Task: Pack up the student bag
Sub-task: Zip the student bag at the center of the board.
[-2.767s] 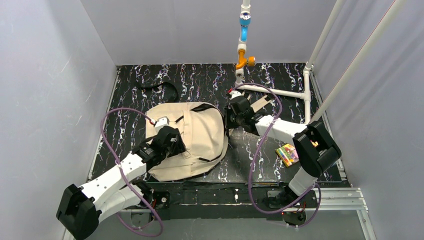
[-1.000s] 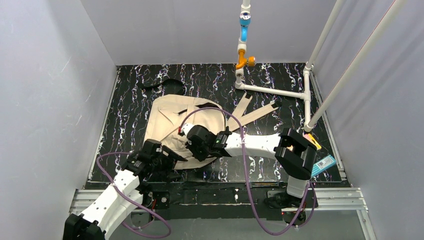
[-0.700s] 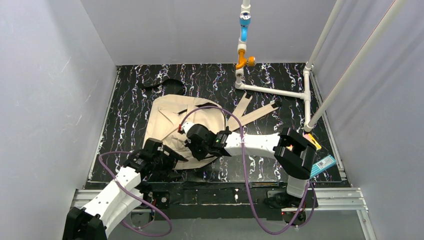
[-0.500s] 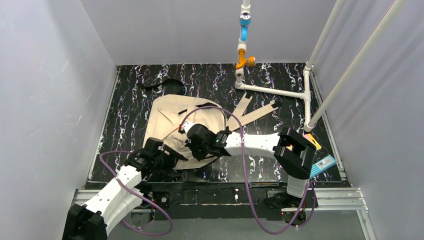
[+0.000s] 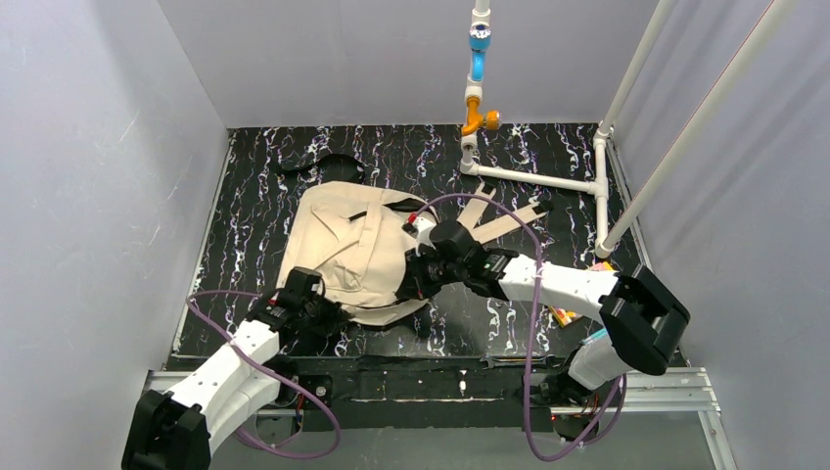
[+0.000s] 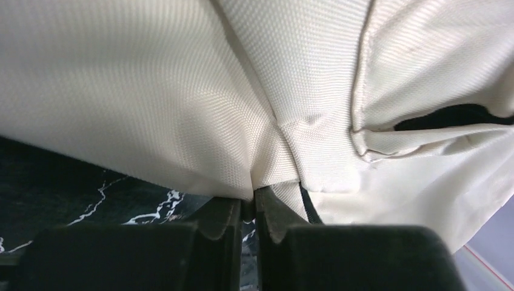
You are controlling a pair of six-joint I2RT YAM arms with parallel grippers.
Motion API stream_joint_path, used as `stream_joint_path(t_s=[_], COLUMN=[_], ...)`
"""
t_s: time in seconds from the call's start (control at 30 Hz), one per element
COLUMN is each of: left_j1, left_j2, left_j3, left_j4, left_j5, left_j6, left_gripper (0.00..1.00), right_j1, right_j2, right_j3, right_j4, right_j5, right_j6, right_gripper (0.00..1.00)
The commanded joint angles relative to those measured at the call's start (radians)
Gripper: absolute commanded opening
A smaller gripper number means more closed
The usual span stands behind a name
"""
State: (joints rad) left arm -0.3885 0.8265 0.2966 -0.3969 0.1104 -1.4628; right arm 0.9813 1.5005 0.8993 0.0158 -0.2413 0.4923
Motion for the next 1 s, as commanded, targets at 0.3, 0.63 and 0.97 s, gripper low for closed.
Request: stream_joint_path(t_s=[0.3,0.63,0.97], left_j1=[0.118,0.25,0.251], left_j2=[-0.053,-0.054,-0.177], left_j3=[0.085,0.096,0.176], left_j4=[-0.137,-0.169,-0.135], left_j5=[-0.432,-0.337,0.168], left_j6=[0.296,0.392,0.604], left_gripper=[0.0,0.0,0.64], right_j1=[-0.191,-0.366,-0.341], right_j2=[-0.143,-0.259,-0.133], right_j3=[-0.267,-0.311,-0.155], right_j4=[0.502,0.48,0.242], right_j5=[-0.338,-0.151,-0.238], right_j6=[0.223,0.361,0.143], right_gripper=[0.01,0.01,0.01])
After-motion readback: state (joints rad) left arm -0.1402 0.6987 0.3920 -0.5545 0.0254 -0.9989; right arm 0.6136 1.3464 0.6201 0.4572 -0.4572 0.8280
